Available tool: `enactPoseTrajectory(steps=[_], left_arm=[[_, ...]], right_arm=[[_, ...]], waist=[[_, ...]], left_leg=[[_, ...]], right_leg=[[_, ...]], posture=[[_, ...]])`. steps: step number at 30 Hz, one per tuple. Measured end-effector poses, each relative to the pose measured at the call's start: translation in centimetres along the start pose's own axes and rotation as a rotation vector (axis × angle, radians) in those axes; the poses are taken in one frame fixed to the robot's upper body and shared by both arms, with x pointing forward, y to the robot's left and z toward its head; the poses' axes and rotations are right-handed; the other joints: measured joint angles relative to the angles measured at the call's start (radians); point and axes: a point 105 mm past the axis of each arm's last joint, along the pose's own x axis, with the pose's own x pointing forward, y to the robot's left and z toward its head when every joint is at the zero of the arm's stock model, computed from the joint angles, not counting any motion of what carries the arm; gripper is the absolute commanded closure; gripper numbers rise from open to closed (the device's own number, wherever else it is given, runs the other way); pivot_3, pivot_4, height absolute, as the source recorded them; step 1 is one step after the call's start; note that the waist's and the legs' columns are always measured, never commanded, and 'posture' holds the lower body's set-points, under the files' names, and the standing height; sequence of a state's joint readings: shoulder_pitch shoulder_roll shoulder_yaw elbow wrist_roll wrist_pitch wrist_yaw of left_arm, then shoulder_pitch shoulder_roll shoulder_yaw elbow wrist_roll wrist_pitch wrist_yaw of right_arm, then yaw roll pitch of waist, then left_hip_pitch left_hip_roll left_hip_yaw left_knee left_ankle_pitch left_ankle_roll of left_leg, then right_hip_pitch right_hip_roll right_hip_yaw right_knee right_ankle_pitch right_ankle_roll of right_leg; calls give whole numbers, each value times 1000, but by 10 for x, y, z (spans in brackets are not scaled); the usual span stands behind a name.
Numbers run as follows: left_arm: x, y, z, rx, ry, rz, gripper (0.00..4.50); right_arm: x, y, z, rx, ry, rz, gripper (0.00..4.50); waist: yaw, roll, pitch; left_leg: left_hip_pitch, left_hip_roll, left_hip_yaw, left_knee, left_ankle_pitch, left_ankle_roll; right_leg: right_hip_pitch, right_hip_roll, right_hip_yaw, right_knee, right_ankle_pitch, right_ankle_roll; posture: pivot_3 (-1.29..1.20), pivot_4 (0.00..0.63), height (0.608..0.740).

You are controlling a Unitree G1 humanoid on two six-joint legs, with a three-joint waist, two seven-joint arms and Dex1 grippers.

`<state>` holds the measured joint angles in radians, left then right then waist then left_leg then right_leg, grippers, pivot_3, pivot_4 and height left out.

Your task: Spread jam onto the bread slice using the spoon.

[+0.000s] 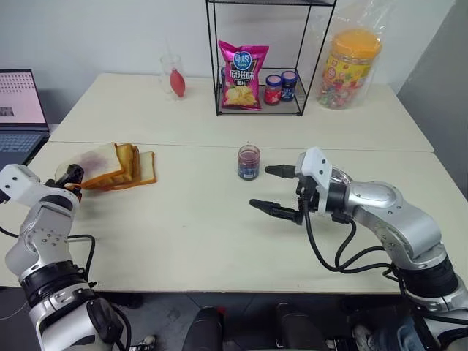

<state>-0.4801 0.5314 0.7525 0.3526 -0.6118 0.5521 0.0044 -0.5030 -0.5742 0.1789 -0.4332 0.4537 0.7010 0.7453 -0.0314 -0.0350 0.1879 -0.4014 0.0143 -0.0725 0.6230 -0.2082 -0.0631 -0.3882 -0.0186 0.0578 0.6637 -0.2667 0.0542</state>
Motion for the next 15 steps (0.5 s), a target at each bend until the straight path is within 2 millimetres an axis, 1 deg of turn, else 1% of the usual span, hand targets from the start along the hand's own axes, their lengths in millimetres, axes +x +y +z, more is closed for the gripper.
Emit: enactPoseTrajectory(steps=[2,5,6,7,8,10,13,15], left_arm=[[0,0,1,0,-7,1,2187],[0,1,3,1,-15,3,2719],[0,1,3,1,-16,3,3013],[0,1,3,1,-16,4,3157],[0,1,3,1,-17,5,3393],[0,1,4,1,-21,6,3699],[0,1,6,1,-32,6,4350],[-1,-1,8,4,-42,-1,4439]], right_arm=[[0,-1,0,3,3,-3,0],[0,0,-1,4,4,-3,0],[0,0,-1,4,4,-3,0],[0,0,-1,4,4,-3,0],[0,0,-1,4,4,-3,0],[0,0,0,4,4,-3,0],[0,0,0,4,4,-3,0],[0,0,-1,4,4,-3,0]], waist=[[0,0,0],[0,0,0],[0,0,0],[0,0,0],[0,0,0],[1,0,0],[1,0,0],[1,0,0]], left_leg=[[0,0,0,0,0,0],[0,0,0,0,0,0],[0,0,0,0,0,0],[0,0,0,0,0,0],[0,0,0,0,0,0],[0,0,0,0,0,0],[0,0,0,0,0,0],[0,0,0,0,0,0]], right_leg=[[0,0,0,0,0,0],[0,0,0,0,0,0],[0,0,0,0,0,0],[0,0,0,0,0,0],[0,0,0,0,0,0],[0,0,0,0,0,0],[0,0,0,0,0,0],[0,0,0,0,0,0]], posture=[[0,150,740],[0,150,740],[0,150,740],[0,150,740],[0,150,740],[0,150,740],[0,150,740],[0,150,740]])
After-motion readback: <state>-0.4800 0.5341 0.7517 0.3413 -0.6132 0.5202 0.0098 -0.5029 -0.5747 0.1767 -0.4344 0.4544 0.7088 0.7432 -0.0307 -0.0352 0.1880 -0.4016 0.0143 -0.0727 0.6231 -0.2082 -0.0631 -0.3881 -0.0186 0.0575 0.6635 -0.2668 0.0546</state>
